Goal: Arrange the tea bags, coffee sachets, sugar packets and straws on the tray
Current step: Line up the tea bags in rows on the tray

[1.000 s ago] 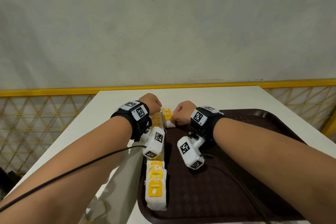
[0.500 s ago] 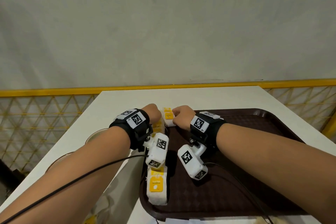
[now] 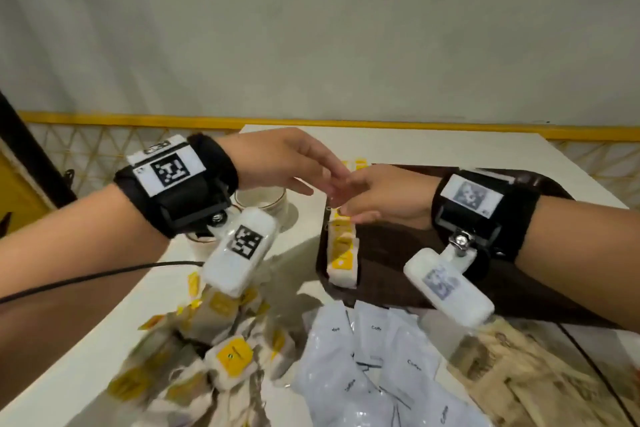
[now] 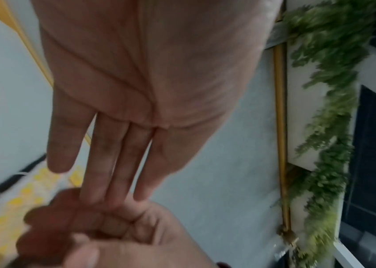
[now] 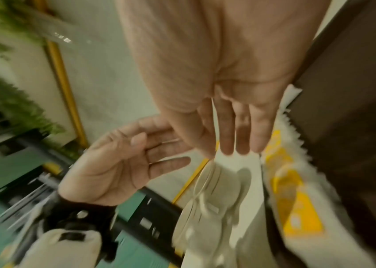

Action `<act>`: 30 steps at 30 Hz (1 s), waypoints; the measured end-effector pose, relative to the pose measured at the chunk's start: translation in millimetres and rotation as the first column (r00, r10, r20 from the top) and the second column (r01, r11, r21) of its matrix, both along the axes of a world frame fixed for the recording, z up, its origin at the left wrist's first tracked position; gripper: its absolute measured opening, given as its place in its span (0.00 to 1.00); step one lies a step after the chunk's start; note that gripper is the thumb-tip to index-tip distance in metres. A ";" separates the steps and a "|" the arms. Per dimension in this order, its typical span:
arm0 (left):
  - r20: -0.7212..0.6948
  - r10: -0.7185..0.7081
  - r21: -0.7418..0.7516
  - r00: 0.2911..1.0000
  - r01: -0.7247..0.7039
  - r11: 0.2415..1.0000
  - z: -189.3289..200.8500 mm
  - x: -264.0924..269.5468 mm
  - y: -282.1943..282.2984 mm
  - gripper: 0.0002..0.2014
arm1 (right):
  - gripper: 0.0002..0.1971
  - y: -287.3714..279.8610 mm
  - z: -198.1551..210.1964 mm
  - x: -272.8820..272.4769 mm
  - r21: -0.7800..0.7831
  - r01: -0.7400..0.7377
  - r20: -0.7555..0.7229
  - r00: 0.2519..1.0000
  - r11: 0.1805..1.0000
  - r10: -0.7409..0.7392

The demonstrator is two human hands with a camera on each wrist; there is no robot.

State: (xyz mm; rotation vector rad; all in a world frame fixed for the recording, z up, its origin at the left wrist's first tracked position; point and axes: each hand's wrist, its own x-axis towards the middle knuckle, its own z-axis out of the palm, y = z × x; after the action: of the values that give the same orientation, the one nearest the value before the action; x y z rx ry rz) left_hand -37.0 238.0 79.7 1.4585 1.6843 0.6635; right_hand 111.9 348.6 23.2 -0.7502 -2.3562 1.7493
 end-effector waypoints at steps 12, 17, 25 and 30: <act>-0.523 -0.203 -0.231 0.828 0.091 0.969 -65.2 -39.3 -178.3 0.26 | 0.48 -141.9 -29.1 -16.0 0.617 -0.657 0.501 0.753 0.433 0.427; -0.536 0.005 0.003 0.844 -0.004 1.000 -82.5 -35.5 -170.2 0.27 | 0.41 -146.1 -44.9 -43.7 0.618 -0.686 0.556 0.726 0.383 0.404; -0.562 0.131 0.143 0.817 -0.060 0.988 -104.9 -32.7 -152.2 0.17 | 0.15 -151.0 -48.5 -50.9 0.748 -0.596 0.523 0.801 0.294 0.293; -0.471 0.279 0.292 0.837 -0.151 0.945 -85.9 -32.8 -148.3 0.11 | 0.13 -141.1 -21.3 -35.4 0.764 -0.416 0.339 0.909 0.494 0.241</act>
State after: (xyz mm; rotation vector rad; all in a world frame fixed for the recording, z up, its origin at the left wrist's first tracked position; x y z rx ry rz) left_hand -69.8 89.7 -6.2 1.7391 2.2696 0.6617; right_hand 76.5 207.5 1.9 -0.2921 -3.1435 0.3864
